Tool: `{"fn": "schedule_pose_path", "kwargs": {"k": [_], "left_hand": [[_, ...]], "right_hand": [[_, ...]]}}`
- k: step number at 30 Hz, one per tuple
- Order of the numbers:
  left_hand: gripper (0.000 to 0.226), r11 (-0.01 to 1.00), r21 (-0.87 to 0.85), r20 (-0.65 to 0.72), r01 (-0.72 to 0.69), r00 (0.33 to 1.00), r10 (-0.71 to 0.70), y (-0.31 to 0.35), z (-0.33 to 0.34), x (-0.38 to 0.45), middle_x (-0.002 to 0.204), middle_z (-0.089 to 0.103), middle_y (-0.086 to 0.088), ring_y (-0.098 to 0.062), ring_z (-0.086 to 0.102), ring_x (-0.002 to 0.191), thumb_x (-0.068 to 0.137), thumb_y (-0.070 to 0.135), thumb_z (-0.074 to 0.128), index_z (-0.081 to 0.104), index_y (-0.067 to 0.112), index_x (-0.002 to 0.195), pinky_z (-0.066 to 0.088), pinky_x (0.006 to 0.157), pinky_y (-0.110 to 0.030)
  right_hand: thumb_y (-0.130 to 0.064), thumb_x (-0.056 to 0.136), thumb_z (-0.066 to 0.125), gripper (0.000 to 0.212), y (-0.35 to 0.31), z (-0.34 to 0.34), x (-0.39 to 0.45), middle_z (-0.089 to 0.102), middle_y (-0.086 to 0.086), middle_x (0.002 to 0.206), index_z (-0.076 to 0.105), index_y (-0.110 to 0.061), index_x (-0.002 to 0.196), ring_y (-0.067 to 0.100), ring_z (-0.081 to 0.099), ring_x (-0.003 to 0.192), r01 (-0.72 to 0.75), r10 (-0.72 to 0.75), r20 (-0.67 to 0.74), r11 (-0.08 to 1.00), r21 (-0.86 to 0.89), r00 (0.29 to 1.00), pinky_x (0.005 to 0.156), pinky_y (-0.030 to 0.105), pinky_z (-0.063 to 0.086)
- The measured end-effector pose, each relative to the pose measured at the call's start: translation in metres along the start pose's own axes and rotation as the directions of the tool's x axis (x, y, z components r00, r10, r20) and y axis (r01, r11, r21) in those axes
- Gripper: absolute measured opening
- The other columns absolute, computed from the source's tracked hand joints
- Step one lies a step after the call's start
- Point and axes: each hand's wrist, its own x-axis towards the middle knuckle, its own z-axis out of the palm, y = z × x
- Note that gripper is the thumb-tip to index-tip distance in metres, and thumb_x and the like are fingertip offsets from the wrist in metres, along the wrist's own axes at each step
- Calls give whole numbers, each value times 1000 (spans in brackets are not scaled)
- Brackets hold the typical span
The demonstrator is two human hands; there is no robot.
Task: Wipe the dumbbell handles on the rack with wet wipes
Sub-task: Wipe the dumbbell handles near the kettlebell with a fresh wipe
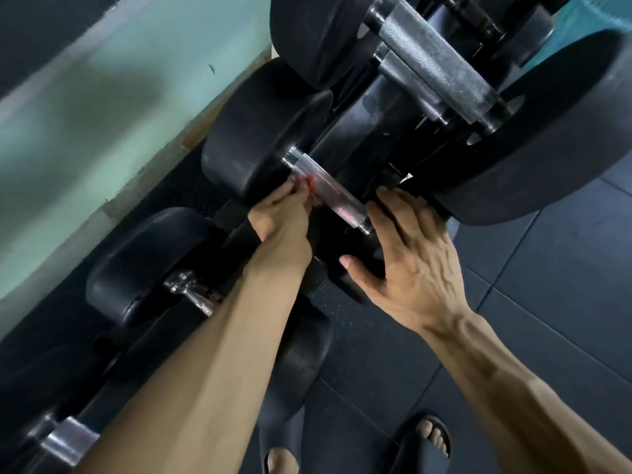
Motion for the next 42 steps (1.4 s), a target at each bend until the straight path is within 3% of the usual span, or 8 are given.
{"fn": "schedule_pose_path", "kwargs": {"k": [3,9,14,20,28,33,38,42], "left_hand": [[11,995,78,175,58,982,-71,-15,-12,-17,72,75,-6,-12,71,61,85,-5,71,72,6,85,58,63,-22],[16,967,-252,-24,37,999,-45,13,5,1,59,70,-7,-12,69,54,81,-16,70,67,0,77,61,64,-24],[23,998,-5,115,-66,991,66,-8,-9,-10,72,74,-3,-13,73,67,81,-14,71,70,10,80,57,69,-19],[28,974,-12,19,-228,973,228,-5,-2,2,74,73,-2,-10,69,61,80,-14,72,70,14,79,55,65,-17],[23,985,111,128,-134,985,119,-25,-10,-9,80,77,-4,-14,74,76,82,-6,74,75,18,82,58,76,-22],[23,996,-40,63,-76,995,78,-10,-5,-1,63,72,2,-8,70,62,83,-12,70,71,11,81,55,65,-17],[12,973,225,206,45,974,-92,-47,-16,-23,78,76,-8,-19,73,73,81,-1,76,75,10,85,57,64,-24],[16,997,72,85,35,996,-41,-38,-9,-18,70,75,-6,-16,72,65,80,-2,77,73,14,80,58,63,-25]], "right_hand": [[-48,87,60,60,2,2,6,59,18,134,62,0,123,37,53,124,-12,11,-11,999,-39,1000,104,46,43],[-46,82,62,59,0,5,7,61,16,128,64,-2,120,35,54,120,-40,37,-54,998,-55,998,98,46,47],[-43,78,65,58,-2,7,7,62,16,127,64,-1,118,34,54,120,-68,64,-91,997,-42,994,97,45,48],[-42,77,65,57,-3,9,5,63,16,126,65,-1,117,33,55,120,-72,70,-108,997,-18,992,99,45,47],[-45,75,65,62,-3,10,1,61,17,130,63,-1,120,32,49,124,-136,133,-159,991,-7,978,97,43,42],[-48,74,64,64,-6,12,-1,60,16,133,63,-3,121,28,47,122,-161,156,-183,987,-13,971,93,45,42],[-48,74,64,65,-5,12,-1,59,15,135,62,-4,123,30,48,122,-172,170,-182,985,4,969,95,44,39],[-49,77,64,65,-4,13,-3,58,15,136,61,-4,123,30,48,123,-167,171,-188,985,35,967,98,44,40]]}}
